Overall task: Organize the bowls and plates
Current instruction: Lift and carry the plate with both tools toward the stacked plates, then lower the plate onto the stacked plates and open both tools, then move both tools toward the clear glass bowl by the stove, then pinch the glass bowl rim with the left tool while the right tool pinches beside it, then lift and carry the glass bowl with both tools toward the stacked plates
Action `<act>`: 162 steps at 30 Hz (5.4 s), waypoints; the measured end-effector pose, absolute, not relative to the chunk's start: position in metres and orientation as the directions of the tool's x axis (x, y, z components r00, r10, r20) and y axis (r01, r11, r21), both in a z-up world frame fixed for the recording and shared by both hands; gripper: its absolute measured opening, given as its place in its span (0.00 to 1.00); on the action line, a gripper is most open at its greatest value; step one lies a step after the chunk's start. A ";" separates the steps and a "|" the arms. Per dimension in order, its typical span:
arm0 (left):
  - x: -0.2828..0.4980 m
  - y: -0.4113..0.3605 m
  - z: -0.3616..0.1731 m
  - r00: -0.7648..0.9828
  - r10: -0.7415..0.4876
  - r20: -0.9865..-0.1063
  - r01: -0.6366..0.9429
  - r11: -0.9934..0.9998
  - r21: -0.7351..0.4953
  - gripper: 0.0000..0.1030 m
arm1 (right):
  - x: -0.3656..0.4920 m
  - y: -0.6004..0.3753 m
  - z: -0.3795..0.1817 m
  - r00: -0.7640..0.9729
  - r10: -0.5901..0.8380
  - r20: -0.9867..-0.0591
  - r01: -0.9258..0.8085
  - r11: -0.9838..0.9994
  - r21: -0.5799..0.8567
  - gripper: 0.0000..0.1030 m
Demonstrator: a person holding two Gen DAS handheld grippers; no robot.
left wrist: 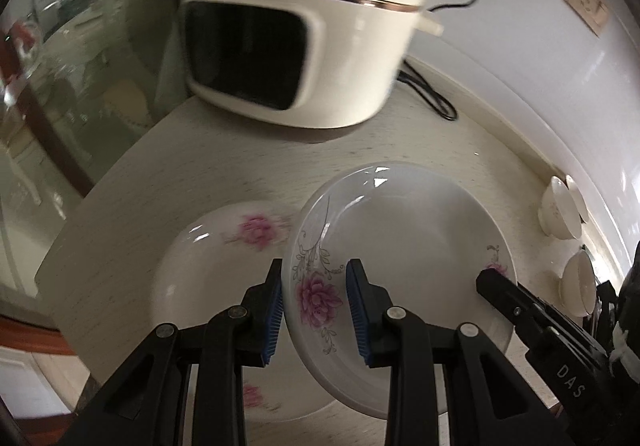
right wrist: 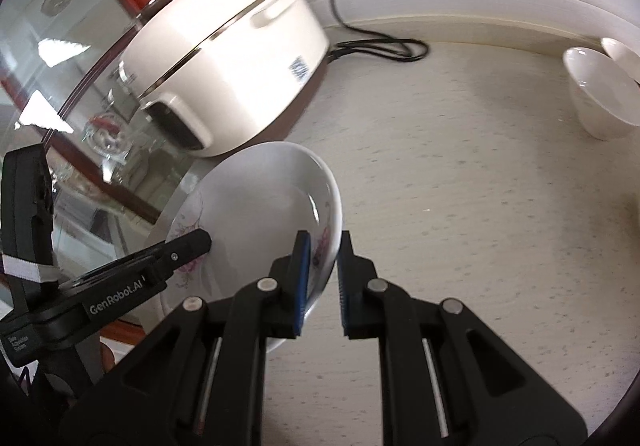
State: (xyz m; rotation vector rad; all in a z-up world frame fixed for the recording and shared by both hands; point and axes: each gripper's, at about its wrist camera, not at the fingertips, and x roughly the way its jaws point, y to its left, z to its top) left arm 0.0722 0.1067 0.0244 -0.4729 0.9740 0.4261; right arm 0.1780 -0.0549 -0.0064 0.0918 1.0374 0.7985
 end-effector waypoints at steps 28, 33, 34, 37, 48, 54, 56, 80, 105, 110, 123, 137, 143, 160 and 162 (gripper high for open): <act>0.029 0.159 -0.001 0.414 0.171 -0.894 -0.649 0.744 -0.158 0.31 | 0.155 0.021 -0.034 0.113 0.603 -0.790 -0.686 0.623 0.377 0.16; 0.031 0.155 -0.002 0.405 0.194 -0.893 -0.639 0.759 -0.125 0.33 | 0.152 0.025 -0.035 0.113 0.590 -0.800 -0.702 0.617 0.356 0.16; 0.033 0.153 -0.002 0.395 0.203 -0.896 -0.637 0.763 -0.108 0.35 | 0.153 0.025 -0.036 0.112 0.588 -0.801 -0.703 0.616 0.354 0.16; 0.038 0.148 0.000 0.381 0.240 -0.893 -0.626 0.778 -0.058 0.41 | 0.151 0.029 -0.037 0.111 0.579 -0.808 -0.715 0.611 0.340 0.18; 0.041 0.147 0.010 0.393 0.292 -0.872 -0.624 0.781 -0.020 0.45 | 0.147 0.034 -0.030 0.110 0.590 -0.800 -0.764 0.565 0.312 0.19; 0.044 0.145 0.017 0.409 0.309 -0.859 -0.630 0.777 -0.020 0.54 | 0.150 0.029 -0.031 0.112 0.584 -0.804 -0.757 0.574 0.312 0.27; 0.045 0.144 0.020 0.417 0.312 -0.854 -0.627 0.779 -0.022 0.58 | 0.154 0.025 -0.032 0.114 0.587 -0.801 -0.740 0.588 0.326 0.35; 0.153 0.028 0.055 0.593 0.085 -0.801 -0.246 0.966 -0.079 0.87 | 0.207 -0.127 -0.020 0.324 0.528 -0.785 -0.434 0.820 0.373 0.65; 0.225 -0.161 0.002 0.423 -0.204 -0.883 0.205 0.971 -0.126 0.87 | 0.205 -0.356 -0.052 0.465 0.277 -0.841 0.172 0.903 0.393 0.68; 0.251 -0.157 0.008 0.409 -0.265 -0.873 0.149 0.964 -0.222 0.87 | 0.216 -0.372 -0.040 0.519 0.292 -0.803 0.182 0.880 0.438 0.68; 0.302 -0.189 -0.014 0.316 -0.292 -0.903 0.071 0.956 -0.285 0.83 | 0.252 -0.374 -0.026 0.541 0.291 -0.789 0.161 0.885 0.437 0.68; 0.317 -0.211 -0.035 0.314 -0.340 -0.886 0.141 0.940 -0.311 0.15 | 0.280 -0.358 -0.044 0.481 0.321 -0.816 0.118 0.898 0.423 0.32; 0.307 -0.208 -0.031 0.326 -0.350 -0.878 0.170 0.936 -0.310 0.14 | 0.275 -0.357 -0.043 0.489 0.319 -0.812 0.116 0.899 0.423 0.24; 0.251 -0.182 -0.013 0.340 -0.321 -0.884 0.141 0.947 -0.290 0.14 | 0.230 -0.334 -0.031 0.490 0.330 -0.807 0.055 0.912 0.406 0.20; 0.246 -0.178 -0.010 0.347 -0.315 -0.884 0.136 0.949 -0.285 0.14 | 0.225 -0.331 -0.027 0.494 0.337 -0.801 0.045 0.910 0.411 0.20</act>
